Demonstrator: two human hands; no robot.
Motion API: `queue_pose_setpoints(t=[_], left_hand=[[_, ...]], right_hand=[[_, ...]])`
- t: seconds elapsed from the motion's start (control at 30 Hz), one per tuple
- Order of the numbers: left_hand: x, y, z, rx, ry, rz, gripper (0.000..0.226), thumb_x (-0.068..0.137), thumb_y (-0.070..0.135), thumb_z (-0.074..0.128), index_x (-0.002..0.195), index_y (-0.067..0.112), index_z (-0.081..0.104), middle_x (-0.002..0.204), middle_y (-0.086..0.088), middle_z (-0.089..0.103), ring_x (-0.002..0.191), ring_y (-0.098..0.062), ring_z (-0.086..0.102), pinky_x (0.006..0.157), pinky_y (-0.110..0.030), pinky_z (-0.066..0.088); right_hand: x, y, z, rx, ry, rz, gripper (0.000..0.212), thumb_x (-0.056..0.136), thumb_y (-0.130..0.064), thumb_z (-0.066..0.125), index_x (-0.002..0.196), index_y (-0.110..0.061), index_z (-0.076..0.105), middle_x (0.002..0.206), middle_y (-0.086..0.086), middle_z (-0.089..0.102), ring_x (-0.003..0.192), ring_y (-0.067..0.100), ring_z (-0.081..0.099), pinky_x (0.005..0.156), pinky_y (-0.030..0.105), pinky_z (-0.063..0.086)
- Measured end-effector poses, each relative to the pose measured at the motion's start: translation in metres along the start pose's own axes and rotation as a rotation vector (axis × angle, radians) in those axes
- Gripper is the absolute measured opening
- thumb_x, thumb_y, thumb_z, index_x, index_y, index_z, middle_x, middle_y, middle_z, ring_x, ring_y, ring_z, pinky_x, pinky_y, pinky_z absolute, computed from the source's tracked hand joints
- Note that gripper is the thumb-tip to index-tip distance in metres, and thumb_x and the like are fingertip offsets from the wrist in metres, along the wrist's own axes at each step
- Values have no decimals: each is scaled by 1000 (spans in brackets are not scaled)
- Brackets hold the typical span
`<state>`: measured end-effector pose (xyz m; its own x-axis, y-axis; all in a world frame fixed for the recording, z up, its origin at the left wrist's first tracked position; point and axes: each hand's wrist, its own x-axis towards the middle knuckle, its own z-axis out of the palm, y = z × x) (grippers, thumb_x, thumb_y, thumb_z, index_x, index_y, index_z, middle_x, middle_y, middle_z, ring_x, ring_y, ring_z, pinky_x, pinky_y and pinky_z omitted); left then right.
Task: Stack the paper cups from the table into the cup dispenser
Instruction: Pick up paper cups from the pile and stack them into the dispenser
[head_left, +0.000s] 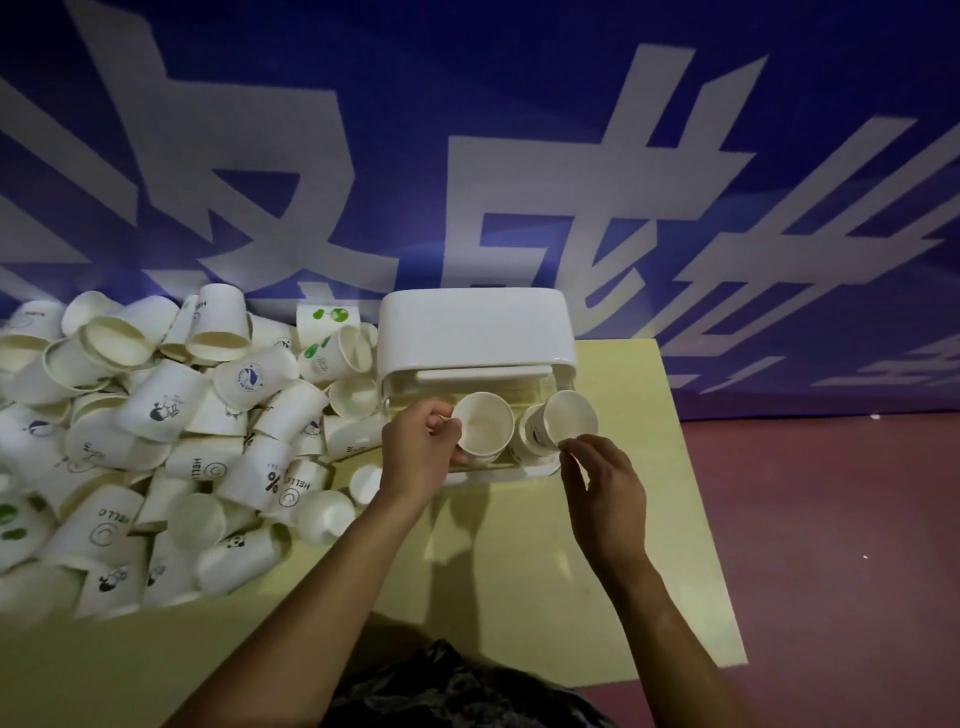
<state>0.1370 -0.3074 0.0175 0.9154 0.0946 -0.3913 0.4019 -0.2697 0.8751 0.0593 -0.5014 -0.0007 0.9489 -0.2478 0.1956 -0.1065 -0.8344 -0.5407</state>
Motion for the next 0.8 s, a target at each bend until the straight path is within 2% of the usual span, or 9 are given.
queue_pose_setpoints(t=[0.13,0.23,0.3,0.4,0.5,0.6,0.7,0.8], left_hand=[[4,-9,20,-4,55,-38,8,87,1,61,86,8,65,71,-6,65,49,-18,66,55,-30,58],[9,-18,31,2,81,-70,6,87,1,61,88,5,65,67,-4,65,52,-24,66,62,-42,60],[13,-24,39,-2,97,-91,4,87,-1,61,89,2,64,65,-4,63,51,-23,65,64,-45,60],[17,-30,48,-10,120,-136,4,87,-3,62,91,-3,63,66,-3,60,41,-12,60,63,-42,58],[22,-35,53,-31,158,-173,5,85,-2,66,87,-1,62,69,-4,60,37,-10,57,60,-40,57],[24,-35,53,-34,158,-167,6,85,0,67,86,0,62,71,-7,61,37,-11,57,55,-34,56],[22,-39,44,21,124,-124,3,86,6,66,88,6,64,74,0,63,51,-16,64,57,-31,58],[14,-57,21,221,129,-12,2,85,15,68,86,17,67,78,6,67,71,-16,66,70,-31,55]], right_hand=[[7,23,10,-20,-134,-8,18,88,-11,67,104,-17,72,107,-4,67,94,21,63,65,29,51],[13,37,20,-34,-221,-21,22,86,-10,68,107,-17,71,110,-2,68,96,24,63,66,31,52],[18,44,26,-44,-267,-29,22,85,-10,68,105,-17,72,108,-1,68,94,26,62,65,33,53],[25,50,34,-68,-315,-46,12,85,-10,67,93,-16,72,99,-1,67,87,27,60,59,37,53],[30,56,40,-100,-349,-80,8,86,-11,65,80,-14,68,88,-1,64,80,28,58,52,38,51],[32,57,41,-107,-364,-100,6,87,-13,66,85,-16,70,93,-2,66,81,28,60,53,35,51],[30,46,37,-116,-300,-95,20,85,-16,69,105,-18,69,112,0,66,88,28,62,60,34,54],[24,24,36,-12,-254,-142,19,88,-18,65,107,-20,65,112,-1,64,82,24,62,58,33,53]])
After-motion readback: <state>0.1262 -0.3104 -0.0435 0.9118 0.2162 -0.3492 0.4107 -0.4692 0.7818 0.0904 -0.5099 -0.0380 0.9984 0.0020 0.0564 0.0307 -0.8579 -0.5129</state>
